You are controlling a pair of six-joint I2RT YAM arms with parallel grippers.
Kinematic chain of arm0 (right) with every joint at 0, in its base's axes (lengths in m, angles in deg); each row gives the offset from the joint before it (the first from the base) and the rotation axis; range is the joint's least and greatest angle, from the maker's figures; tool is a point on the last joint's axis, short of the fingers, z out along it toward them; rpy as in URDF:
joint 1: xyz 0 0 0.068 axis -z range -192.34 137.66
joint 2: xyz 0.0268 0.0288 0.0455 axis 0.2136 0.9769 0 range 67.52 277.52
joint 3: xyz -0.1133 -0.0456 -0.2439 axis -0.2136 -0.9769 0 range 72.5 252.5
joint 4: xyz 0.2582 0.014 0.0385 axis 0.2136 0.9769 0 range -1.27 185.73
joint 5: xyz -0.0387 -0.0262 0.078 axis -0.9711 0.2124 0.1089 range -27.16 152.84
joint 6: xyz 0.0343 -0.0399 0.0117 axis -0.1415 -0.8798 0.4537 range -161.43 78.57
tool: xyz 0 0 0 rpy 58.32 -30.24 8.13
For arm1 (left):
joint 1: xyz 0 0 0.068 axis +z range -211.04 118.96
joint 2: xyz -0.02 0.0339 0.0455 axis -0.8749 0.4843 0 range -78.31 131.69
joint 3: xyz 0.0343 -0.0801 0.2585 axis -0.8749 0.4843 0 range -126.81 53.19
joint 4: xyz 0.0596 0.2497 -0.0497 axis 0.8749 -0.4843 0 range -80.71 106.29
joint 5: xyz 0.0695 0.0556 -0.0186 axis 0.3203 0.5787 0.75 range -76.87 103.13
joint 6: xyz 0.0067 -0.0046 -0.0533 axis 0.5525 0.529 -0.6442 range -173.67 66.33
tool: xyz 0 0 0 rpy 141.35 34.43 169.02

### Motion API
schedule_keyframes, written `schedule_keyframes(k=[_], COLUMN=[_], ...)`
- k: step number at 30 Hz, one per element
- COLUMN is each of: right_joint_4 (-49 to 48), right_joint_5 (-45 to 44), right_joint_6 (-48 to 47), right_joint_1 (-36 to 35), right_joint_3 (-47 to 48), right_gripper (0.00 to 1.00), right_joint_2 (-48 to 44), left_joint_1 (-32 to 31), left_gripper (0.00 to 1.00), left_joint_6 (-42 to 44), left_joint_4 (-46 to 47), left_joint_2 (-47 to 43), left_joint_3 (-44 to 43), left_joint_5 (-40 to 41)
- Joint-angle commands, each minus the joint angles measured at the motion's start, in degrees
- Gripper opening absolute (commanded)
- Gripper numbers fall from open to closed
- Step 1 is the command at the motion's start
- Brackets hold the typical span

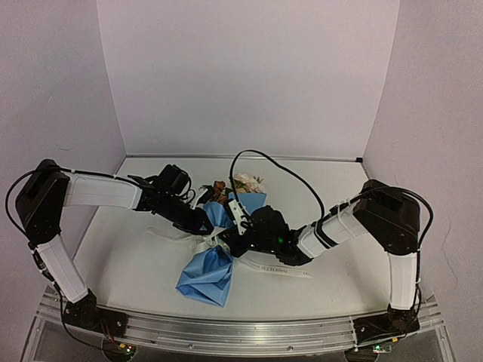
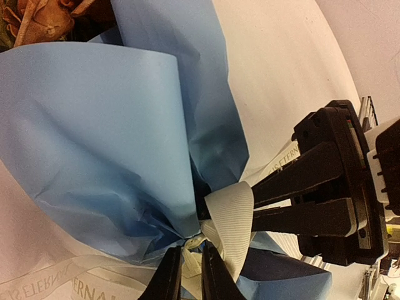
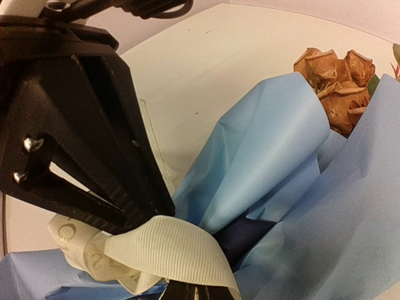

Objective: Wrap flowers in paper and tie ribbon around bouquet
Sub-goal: Cross the half-tied ribbon over the folded bouquet.

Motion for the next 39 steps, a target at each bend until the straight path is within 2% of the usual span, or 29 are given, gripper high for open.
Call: schedule_keyframes(k=[1,10,28,31,34,37,39], right_joint_4=[-1.5,-1.3,-1.2,-1.2,-1.3,-1.2,-1.1], right_joint_5=[-0.1,0.0,3.7,3.9,3.2,1.4,0.7], right_joint_6=[0.1,0.3,-0.8,-0.8,-0.8,-0.3,0.6], right_joint_1=[-0.4,-0.4,-0.4,-0.4,-0.4,-0.4,-0.4], right_joint_3=[2.0,2.0,2.8,2.6,1.6,-0.5,-1.9], right_gripper=[0.00,0.00,0.00,0.00,0.00,0.08,0.13], right_joint_2=[1.2,1.2,1.0,0.8,0.0,-2.3,-3.8], left_joint_1=[-0.2,-0.2,-0.2,-0.2,-0.2,-0.2,-0.3], left_gripper=[0.14,0.23,0.26,0.22,0.10,0.01,0.00], left_joint_6=[0.5,0.4,0.9,0.3,-0.9,-2.5,-4.2], left_joint_4=[2.9,3.9,4.2,5.1,6.0,6.9,7.2], left_joint_2=[-3.7,-3.8,1.5,1.9,1.8,1.4,1.1], left_joint_3=[1.1,1.7,-1.3,-1.4,-1.2,-1.0,-0.7], left_joint_5=[-2.5,-3.7,-6.4,-6.8,-6.8,-7.0,-7.1])
